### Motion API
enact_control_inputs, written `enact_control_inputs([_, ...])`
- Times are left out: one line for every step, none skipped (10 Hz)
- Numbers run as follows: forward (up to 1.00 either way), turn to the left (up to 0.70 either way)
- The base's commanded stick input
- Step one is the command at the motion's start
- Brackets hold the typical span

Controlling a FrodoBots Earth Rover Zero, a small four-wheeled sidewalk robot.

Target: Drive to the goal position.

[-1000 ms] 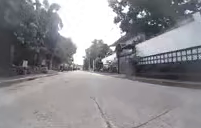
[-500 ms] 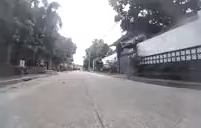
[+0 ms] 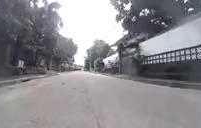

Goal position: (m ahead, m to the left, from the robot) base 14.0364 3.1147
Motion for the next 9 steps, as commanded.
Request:
enact_control_inputs([0.5,0.0])
enact_control_inputs([0.5,0.0])
enact_control_inputs([0.5,0.0])
enact_control_inputs([0.5,0.0])
enact_control_inputs([0.5,0.0])
enact_control_inputs([0.5,-0.35])
enact_control_inputs([0.5,-0.5])
enact_control_inputs([0.5,-0.5])
enact_control_inputs([0.5,-0.5])
